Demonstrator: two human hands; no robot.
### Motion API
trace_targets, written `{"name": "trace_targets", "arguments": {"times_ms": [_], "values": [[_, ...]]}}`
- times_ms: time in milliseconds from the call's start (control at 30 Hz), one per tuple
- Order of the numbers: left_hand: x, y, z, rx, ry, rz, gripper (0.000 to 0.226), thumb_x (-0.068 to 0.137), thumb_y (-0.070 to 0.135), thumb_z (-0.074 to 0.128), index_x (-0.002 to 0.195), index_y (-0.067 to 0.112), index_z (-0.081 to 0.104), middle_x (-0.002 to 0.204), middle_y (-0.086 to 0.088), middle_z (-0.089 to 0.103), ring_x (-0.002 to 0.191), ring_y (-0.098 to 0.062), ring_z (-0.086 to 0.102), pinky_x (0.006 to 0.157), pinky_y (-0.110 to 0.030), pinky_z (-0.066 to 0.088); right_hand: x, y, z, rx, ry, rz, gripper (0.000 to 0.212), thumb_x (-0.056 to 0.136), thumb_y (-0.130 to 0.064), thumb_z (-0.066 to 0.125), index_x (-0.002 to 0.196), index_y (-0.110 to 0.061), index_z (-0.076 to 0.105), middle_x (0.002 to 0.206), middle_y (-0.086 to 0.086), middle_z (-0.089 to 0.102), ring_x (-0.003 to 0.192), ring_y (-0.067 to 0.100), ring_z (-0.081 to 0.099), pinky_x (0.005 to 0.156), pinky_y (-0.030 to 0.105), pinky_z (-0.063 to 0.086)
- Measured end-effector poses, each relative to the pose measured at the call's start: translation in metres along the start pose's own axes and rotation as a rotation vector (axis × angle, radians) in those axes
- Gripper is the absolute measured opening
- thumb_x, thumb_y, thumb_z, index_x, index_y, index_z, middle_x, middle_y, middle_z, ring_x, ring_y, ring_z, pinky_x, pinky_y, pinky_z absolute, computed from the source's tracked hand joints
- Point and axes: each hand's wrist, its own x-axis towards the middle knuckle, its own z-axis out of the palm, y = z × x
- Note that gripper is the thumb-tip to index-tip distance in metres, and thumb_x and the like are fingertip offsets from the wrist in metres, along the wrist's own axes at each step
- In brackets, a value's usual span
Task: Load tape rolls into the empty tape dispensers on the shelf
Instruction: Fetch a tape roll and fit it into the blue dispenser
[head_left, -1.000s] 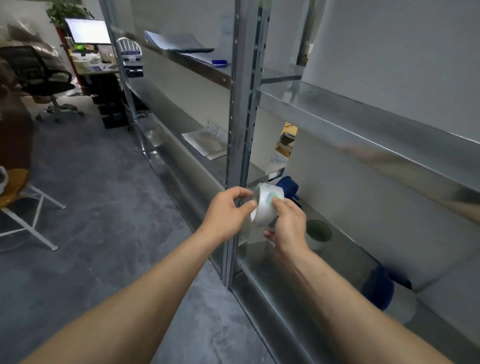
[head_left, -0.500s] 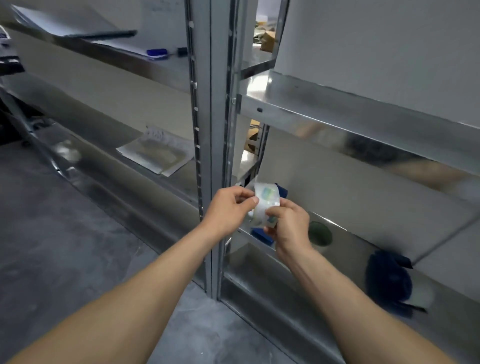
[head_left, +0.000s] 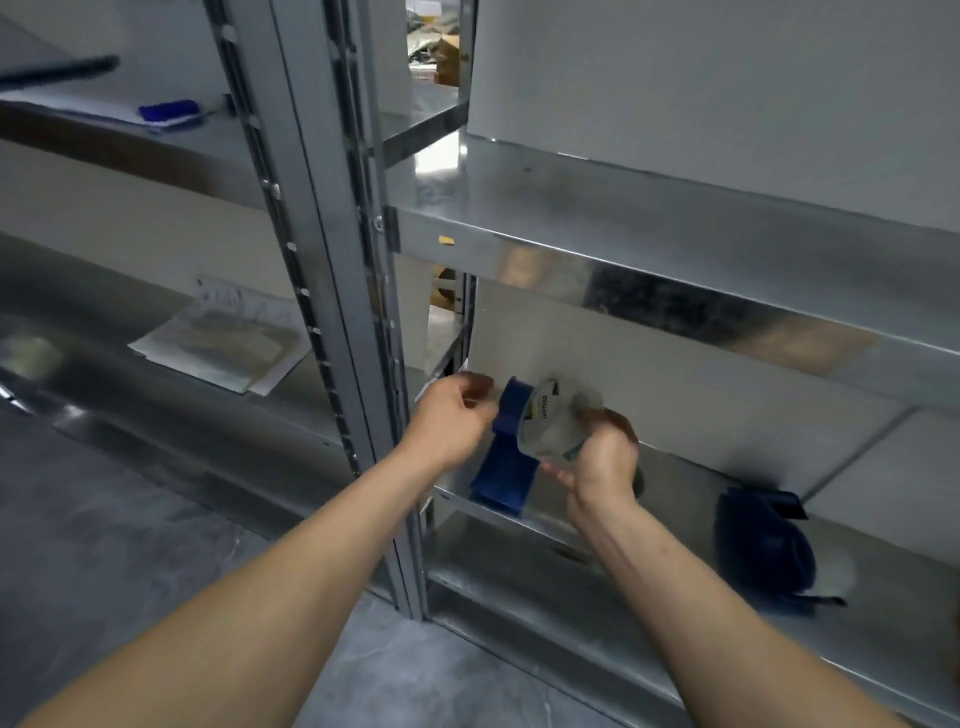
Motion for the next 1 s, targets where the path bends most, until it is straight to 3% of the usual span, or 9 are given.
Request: {"name": "trace_targets", "arguments": {"times_ms": [133, 300, 433, 567, 667, 733, 833, 1000], "values": [[0.021, -0.001, 0.009, -0.023, 0.05, -0.099, 0.038, 0.094, 0.021, 0.059, 0.131, 0.016, 0.056, 0.125, 0.0, 0.06, 0.115, -0.02, 0.055, 0.094, -0.03, 0.041, 0.016, -0.006, -0.005, -0.012, 0.015, -0.063, 0.027, 0.089, -0.022, 0.051, 0.114, -0.025, 0.06, 0.107, 0.007, 0.067, 0.096, 0.032, 0.063, 0.075, 0.057, 0.057], [0.038, -0.003, 0.029, 0.056, -0.044, -0.124, 0.028, 0.093, 0.017, 0.059, 0.118, 0.004, 0.062, 0.11, -0.006, 0.062, 0.097, -0.022, 0.056, 0.086, -0.034, 0.045, 0.027, -0.01, -0.012, 0.029, 0.042, -0.038, 0.024, 0.092, -0.017, 0.048, 0.105, -0.03, 0.064, 0.1, 0.005, 0.069, 0.087, 0.028, 0.063, 0.067, 0.041, 0.05], [0.052, -0.01, 0.037, 0.258, -0.157, -0.111, 0.032, 0.092, 0.008, 0.053, 0.121, 0.004, 0.065, 0.117, -0.013, 0.067, 0.096, -0.025, 0.061, 0.07, -0.027, 0.041, 0.034, -0.008, -0.012, -0.035, 0.075, -0.026, 0.024, 0.093, -0.02, 0.048, 0.106, -0.033, 0.063, 0.1, 0.004, 0.069, 0.09, 0.03, 0.064, 0.065, 0.039, 0.05], [0.066, -0.018, 0.034, 0.243, -0.141, -0.11, 0.032, 0.087, -0.001, 0.047, 0.107, 0.006, 0.07, 0.105, -0.016, 0.071, 0.092, -0.031, 0.067, 0.079, -0.041, 0.057, 0.038, 0.0, -0.008, -0.045, 0.132, 0.023, 0.028, 0.091, -0.021, 0.05, 0.112, -0.032, 0.064, 0.105, 0.008, 0.07, 0.096, 0.035, 0.067, 0.065, 0.038, 0.052], [0.073, -0.021, 0.029, 0.187, -0.188, -0.111, 0.031, 0.088, -0.001, 0.047, 0.104, 0.013, 0.069, 0.093, -0.011, 0.07, 0.086, -0.031, 0.068, 0.067, -0.034, 0.055, 0.037, 0.008, 0.0, -0.053, 0.151, 0.047, 0.024, 0.092, -0.019, 0.049, 0.102, -0.033, 0.066, 0.108, 0.01, 0.07, 0.099, 0.037, 0.066, 0.066, 0.037, 0.052], [0.077, -0.024, 0.026, 0.164, -0.219, -0.111, 0.032, 0.087, -0.001, 0.046, 0.104, 0.014, 0.069, 0.091, -0.011, 0.069, 0.086, -0.033, 0.068, 0.062, -0.03, 0.047, 0.036, 0.013, 0.006, -0.04, 0.164, 0.054, 0.025, 0.092, -0.017, 0.049, 0.103, -0.033, 0.065, 0.108, 0.01, 0.069, 0.099, 0.036, 0.065, 0.068, 0.038, 0.054], [0.082, -0.025, 0.022, 0.148, -0.257, -0.102, 0.032, 0.087, 0.0, 0.046, 0.105, 0.013, 0.069, 0.095, -0.014, 0.07, 0.088, -0.035, 0.068, 0.064, -0.034, 0.047, 0.038, 0.022, 0.013, 0.015, 0.201, 0.078, 0.027, 0.094, -0.015, 0.049, 0.111, -0.029, 0.065, 0.106, 0.01, 0.068, 0.098, 0.036, 0.065, 0.067, 0.039, 0.055], [0.088, -0.027, 0.017, 0.149, -0.327, -0.096, 0.03, 0.09, 0.005, 0.046, 0.108, 0.015, 0.068, 0.096, -0.011, 0.069, 0.088, -0.032, 0.067, 0.065, -0.032, 0.047, 0.044, 0.043, 0.028, 0.134, 0.245, 0.145, 0.038, 0.089, -0.018, 0.049, 0.122, -0.028, 0.064, 0.115, 0.015, 0.069, 0.102, 0.039, 0.065, 0.085, 0.059, 0.056]]}}
